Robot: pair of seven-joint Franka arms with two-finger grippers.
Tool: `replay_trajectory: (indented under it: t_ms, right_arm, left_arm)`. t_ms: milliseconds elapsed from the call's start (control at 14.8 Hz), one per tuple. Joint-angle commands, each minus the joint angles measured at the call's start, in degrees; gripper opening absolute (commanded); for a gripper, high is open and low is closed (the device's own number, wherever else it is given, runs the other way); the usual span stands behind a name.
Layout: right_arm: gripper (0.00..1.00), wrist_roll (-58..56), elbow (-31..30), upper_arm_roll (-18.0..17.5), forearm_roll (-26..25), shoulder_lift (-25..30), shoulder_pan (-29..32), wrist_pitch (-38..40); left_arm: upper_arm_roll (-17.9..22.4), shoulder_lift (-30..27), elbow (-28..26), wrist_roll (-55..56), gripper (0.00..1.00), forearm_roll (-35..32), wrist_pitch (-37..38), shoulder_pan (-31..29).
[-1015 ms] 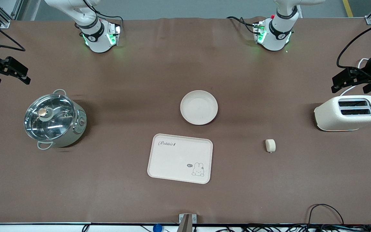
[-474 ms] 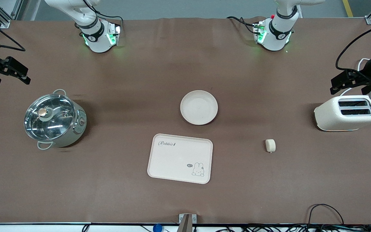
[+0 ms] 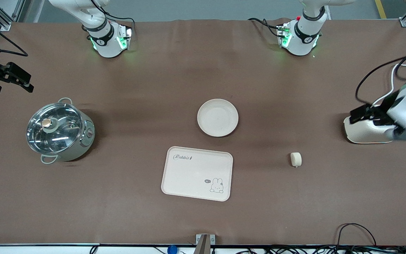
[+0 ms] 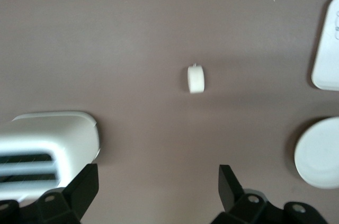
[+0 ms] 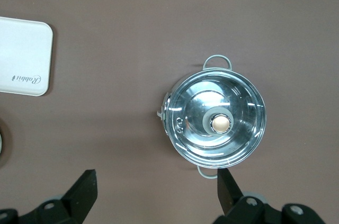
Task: Place bun in plate and plate on tray
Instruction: 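Reach the left gripper down to the cream bun and grasp it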
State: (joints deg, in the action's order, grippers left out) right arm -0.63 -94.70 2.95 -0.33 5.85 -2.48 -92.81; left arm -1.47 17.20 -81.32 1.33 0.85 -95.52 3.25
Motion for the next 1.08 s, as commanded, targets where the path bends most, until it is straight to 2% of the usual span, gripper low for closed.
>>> replay_trajectory:
  t_ms: [0,271,474,1015]
  right_arm:
    - [1.00,0.02,0.57,0.13,-0.19,-2.32,-0.50,0.09]
    - [1.00,0.02,0.66,0.13,-0.11,-4.00,-1.30,0.17]
    - [1.00,0.02,0.22,0.13,-0.19,-4.01,-1.21,0.79]
    - [1.00,0.20,-0.04,0.39,-0.19,-4.36,-0.86,1.31]
  left_arm:
    - [-0.37,10.01,1.51,1.74,1.00,0.65,-7.98,2.98]
    - [-0.29,20.66,1.16,4.91,1.00,-0.06,-19.85,5.97]
    - [-0.37,24.62,-0.06,4.82,1.00,-0.06,-26.02,6.34]
    - [-1.43,25.69,-10.43,4.82,1.00,0.82,-32.89,6.08]
